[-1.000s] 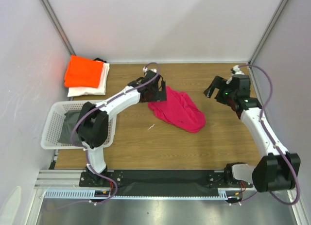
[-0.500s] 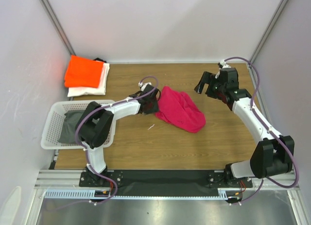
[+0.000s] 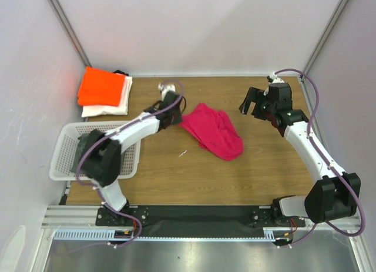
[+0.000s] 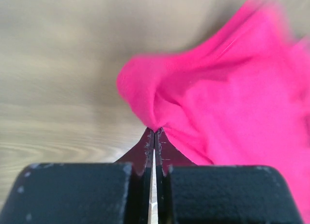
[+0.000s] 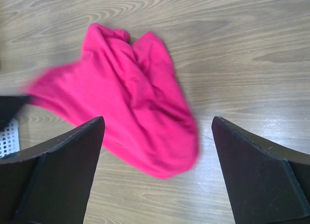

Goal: Fold and stack the t-shirts
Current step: Flatten the tshirt out

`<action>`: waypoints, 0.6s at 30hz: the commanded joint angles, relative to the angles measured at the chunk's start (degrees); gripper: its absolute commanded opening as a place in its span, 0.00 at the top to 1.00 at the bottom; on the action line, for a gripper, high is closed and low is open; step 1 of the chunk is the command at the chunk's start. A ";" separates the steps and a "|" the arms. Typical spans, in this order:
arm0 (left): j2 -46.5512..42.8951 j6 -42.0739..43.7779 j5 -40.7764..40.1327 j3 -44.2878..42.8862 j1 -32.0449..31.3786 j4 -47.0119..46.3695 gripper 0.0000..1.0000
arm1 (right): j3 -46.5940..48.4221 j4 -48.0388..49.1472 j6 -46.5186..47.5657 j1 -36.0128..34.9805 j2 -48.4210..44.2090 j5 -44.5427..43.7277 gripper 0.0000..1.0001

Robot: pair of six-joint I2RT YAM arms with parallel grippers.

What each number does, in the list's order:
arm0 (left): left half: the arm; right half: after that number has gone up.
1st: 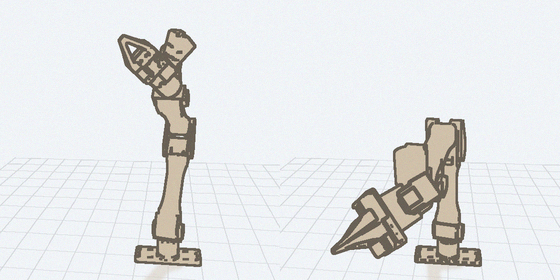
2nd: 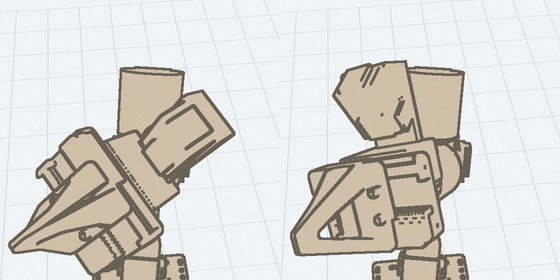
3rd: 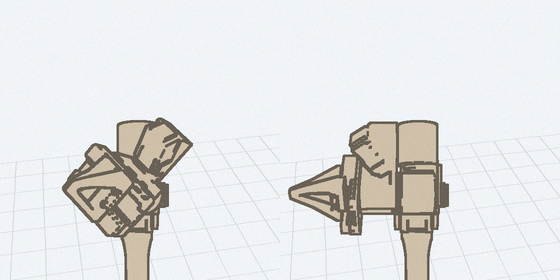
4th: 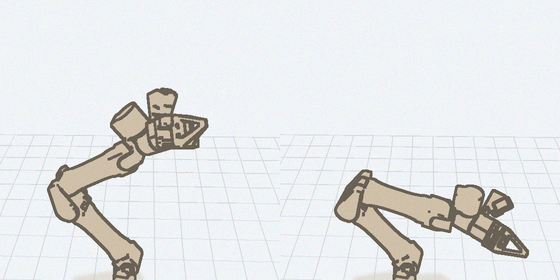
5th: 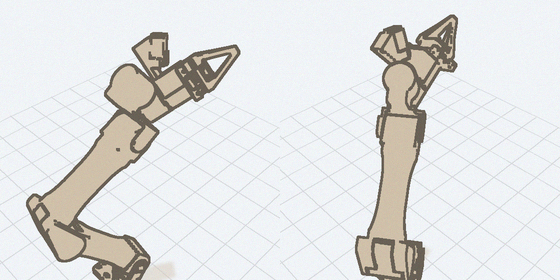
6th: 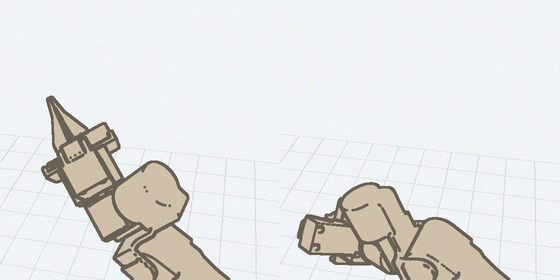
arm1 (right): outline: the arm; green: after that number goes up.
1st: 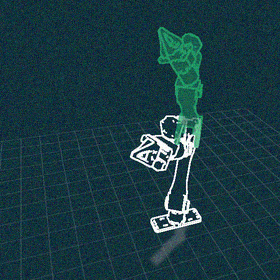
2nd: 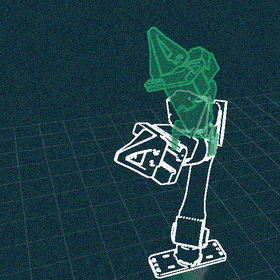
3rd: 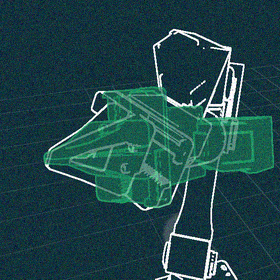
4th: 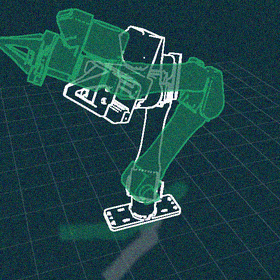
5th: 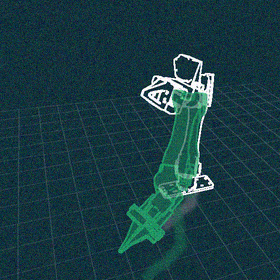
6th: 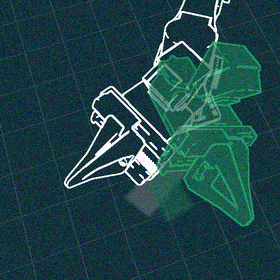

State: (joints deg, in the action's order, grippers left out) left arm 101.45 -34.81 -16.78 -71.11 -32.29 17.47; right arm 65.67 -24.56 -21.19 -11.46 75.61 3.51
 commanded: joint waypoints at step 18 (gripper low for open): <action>-7.42 21.00 2.62 -33.30 -20.94 13.64 1.00 | 6.84 -8.58 -6.41 16.19 -7.67 -0.52 0.00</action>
State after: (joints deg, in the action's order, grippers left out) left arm 87.81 -12.43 -19.53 -105.65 -48.75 30.24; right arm 71.79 -31.57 -26.33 2.02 70.65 0.93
